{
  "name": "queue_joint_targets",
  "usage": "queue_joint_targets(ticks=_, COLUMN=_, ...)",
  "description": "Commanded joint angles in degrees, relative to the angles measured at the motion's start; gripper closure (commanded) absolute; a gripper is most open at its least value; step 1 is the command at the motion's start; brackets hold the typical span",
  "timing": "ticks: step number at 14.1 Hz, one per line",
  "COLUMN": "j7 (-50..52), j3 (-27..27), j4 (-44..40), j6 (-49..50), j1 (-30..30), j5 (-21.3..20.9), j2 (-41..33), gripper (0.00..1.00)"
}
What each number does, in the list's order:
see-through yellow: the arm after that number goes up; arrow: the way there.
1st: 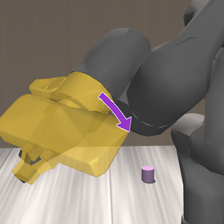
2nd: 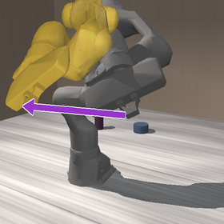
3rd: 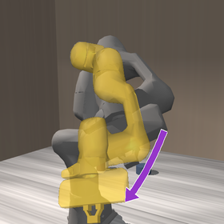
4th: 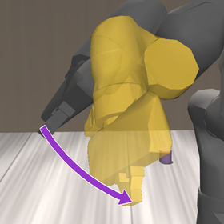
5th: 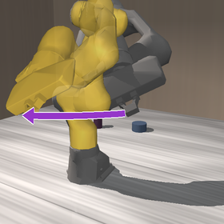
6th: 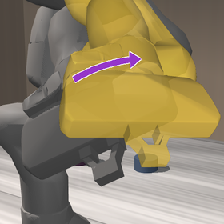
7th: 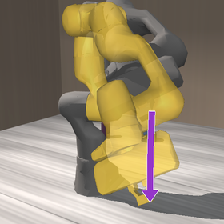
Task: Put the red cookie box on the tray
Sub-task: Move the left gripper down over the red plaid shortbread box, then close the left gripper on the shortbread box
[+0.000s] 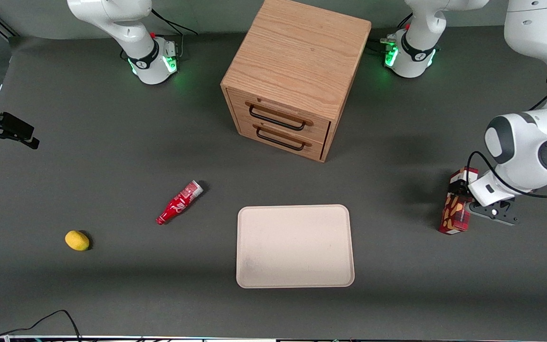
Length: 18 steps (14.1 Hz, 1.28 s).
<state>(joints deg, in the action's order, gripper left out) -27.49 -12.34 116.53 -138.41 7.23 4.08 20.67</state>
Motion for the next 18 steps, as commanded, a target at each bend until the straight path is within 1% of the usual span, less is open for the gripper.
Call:
queue_joint_targets(ticks=1, j7=-3.0, j3=-0.31, j4=4.05, j6=-5.19, j1=0.5, j5=1.19, j2=-1.25, gripper=0.0)
queue_joint_targets(ticks=2, j7=-3.36, j3=-0.23, j4=4.14, j6=-5.9, j1=0.5, j5=1.45, j2=-0.72, gripper=0.0)
queue_joint_targets(ticks=6, j7=-6.96, j3=-0.31, j4=4.14, j6=-7.39, j1=0.5, j5=5.58, j2=0.51, gripper=0.0)
queue_joint_targets(ticks=9, j7=-7.58, j3=-0.31, j4=5.19, j6=-9.68, j1=0.42, j5=6.02, j2=1.13, gripper=0.0)
queue_joint_targets(ticks=10, j7=-7.58, j3=-0.31, j4=5.28, j6=-9.86, j1=0.41, j5=6.11, j2=1.13, gripper=0.04)
queue_joint_targets(ticks=11, j7=-7.58, j3=-0.31, j4=5.28, j6=-9.86, j1=0.5, j5=6.11, j2=1.39, gripper=0.04)
queue_joint_targets(ticks=12, j7=-7.58, j3=-0.31, j4=5.2, j6=-9.95, j1=0.5, j5=6.11, j2=1.57, gripper=0.1)
queue_joint_targets(ticks=13, j7=-7.58, j3=-0.31, j4=5.28, j6=-9.95, j1=0.42, j5=6.11, j2=1.57, gripper=0.23)
queue_joint_targets(ticks=14, j7=-7.58, j3=-0.31, j4=5.28, j6=-9.95, j1=0.41, j5=6.11, j2=1.57, gripper=0.48)
queue_joint_targets(ticks=15, j7=-7.67, j3=-0.31, j4=5.28, j6=-9.95, j1=0.41, j5=6.11, j2=1.57, gripper=0.76)
queue_joint_targets(ticks=16, j7=-7.84, j3=-0.31, j4=5.2, j6=-9.95, j1=0.5, j5=6.11, j2=1.57, gripper=0.95)
queue_joint_targets(ticks=17, j7=-8.37, j3=-0.31, j4=5.2, j6=-9.86, j1=0.5, j5=6.11, j2=1.57, gripper=1.0)
queue_joint_targets(ticks=18, j7=-8.46, j3=-0.31, j4=5.2, j6=-9.86, j1=0.5, j5=6.11, j2=1.48, gripper=1.0)
